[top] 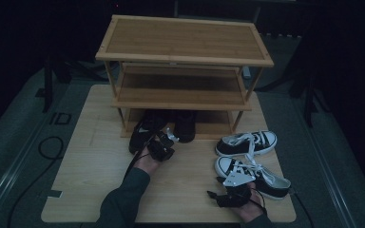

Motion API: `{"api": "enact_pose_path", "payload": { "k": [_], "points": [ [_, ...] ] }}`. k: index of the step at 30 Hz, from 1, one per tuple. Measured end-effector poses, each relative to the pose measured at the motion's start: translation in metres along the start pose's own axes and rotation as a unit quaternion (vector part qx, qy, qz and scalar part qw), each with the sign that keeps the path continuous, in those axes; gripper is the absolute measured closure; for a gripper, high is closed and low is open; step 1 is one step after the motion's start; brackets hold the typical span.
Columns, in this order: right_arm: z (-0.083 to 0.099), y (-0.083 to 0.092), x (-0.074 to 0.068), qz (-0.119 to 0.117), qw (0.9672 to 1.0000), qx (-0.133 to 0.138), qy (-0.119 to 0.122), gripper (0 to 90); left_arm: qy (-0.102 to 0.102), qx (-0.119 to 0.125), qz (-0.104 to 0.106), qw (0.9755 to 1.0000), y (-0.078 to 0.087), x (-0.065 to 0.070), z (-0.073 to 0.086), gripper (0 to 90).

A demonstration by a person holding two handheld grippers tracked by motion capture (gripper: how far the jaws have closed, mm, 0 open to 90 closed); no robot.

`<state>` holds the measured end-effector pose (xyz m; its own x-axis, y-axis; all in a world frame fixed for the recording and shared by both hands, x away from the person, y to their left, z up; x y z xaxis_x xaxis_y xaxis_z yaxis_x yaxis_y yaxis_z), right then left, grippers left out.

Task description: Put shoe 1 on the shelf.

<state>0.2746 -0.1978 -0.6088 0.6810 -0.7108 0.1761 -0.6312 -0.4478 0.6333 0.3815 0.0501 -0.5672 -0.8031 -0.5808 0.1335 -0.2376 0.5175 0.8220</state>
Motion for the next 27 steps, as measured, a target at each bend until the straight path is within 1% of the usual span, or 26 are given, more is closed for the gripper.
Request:
{"api": "enact_pose_path", "payload": {
  "k": [4,8,10,12,14,18,21,27],
  "points": [
    [0.000,0.000,0.000,0.000,1.0000,0.000,0.000,33.8,0.006,0.007,0.003,1.0000,0.005,0.000,0.009,88.9],
    [0.000,0.000,0.000,0.000,1.0000,0.000,0.000,33.8,0.005,0.002,0.003,1.0000,0.008,-0.001,0.019,88.9],
    [0.000,0.000,0.000,0.000,1.0000,0.000,0.000,33.8,0.009,0.000,0.005,0.9999,0.009,-0.002,0.025,88.2],
    [0.000,0.000,0.000,0.000,1.0000,0.000,0.000,33.8,0.011,-0.005,0.002,0.9999,0.012,-0.006,0.030,88.1],
    [0.000,0.000,0.000,0.000,1.0000,0.000,0.000,33.8,0.020,-0.003,0.001,0.9998,0.013,-0.008,0.036,88.2],
    [0.000,0.000,0.000,0.000,1.0000,0.000,0.000,33.8,0.022,-0.007,0.001,0.9997,0.016,-0.011,0.047,88.1],
    [0.000,0.000,0.000,0.000,1.0000,0.000,0.000,33.8,0.029,-0.004,-0.001,0.9996,0.021,-0.013,0.053,88.1],
    [0.000,0.000,0.000,0.000,1.0000,0.000,0.000,33.8,0.034,-0.008,-0.009,0.9993,0.031,-0.018,0.065,88.1]
  ]
}}
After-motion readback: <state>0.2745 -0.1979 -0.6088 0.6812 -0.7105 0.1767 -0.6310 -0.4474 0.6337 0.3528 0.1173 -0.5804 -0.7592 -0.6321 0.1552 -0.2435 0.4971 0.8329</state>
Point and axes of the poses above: each handheld gripper's, and its own axes: y roughly backward along the jaws, z roughly out of its underside, x roughly to its right, the point moved 4 cm from there along -y, roughly forward along the jaws, and after that the axes turned 14 degrees about z, right-handed, at the moved point
